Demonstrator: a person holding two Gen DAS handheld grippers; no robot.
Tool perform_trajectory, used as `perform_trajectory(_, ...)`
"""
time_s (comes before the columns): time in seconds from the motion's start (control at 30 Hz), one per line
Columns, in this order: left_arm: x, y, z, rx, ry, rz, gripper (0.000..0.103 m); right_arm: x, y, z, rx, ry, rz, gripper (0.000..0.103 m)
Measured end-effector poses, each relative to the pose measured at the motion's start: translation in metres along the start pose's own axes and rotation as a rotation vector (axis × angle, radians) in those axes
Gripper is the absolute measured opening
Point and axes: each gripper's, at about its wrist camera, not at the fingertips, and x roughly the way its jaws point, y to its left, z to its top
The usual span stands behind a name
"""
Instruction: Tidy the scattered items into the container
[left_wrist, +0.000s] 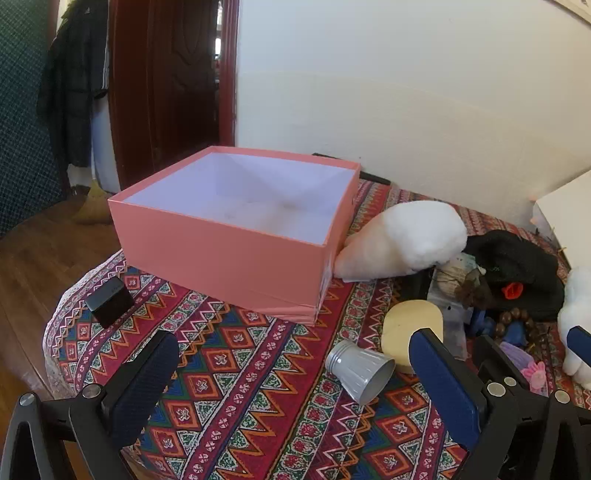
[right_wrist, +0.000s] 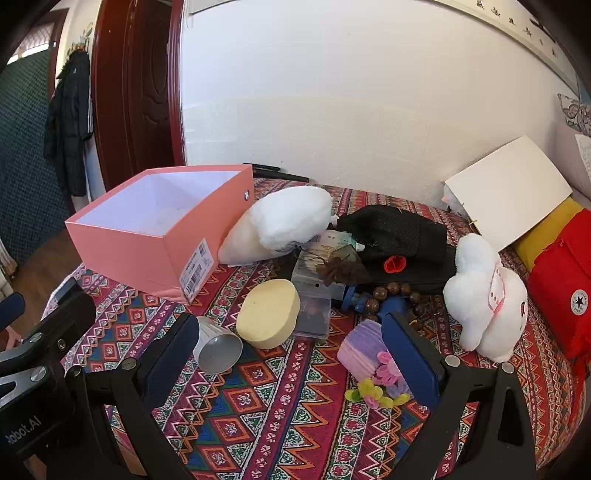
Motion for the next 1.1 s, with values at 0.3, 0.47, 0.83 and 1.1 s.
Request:
perform_trajectory(0.3,-0.0001,0.0001,0.0012,0.008,0.0,0.009,0.103,-0.0026,-0.0008,0.0005,0.002,0.002,-0.009,0.101)
perform_trajectory(0.47,-0.0004,0.0003,0.001,0.012,-0.005,0.011,0.103,-0.0017,-0.0018,0.0007,0.004,0.003,-0.014,0.101)
perform_trajectory(0.83,-0.0008,-0.0009,0.0021,0.014,-0.011,0.014,0.103,-0.0014,-0.0035,0.0002,0.006,0.007,-0.02,0.101)
perform_trajectory(1.1,-0.0016,-0.0022,0.0003,0.012,-0.009,0.013,0.103,-0.0014,-0.0047,-0.0007,0.005,0.009,-0.026,0.101)
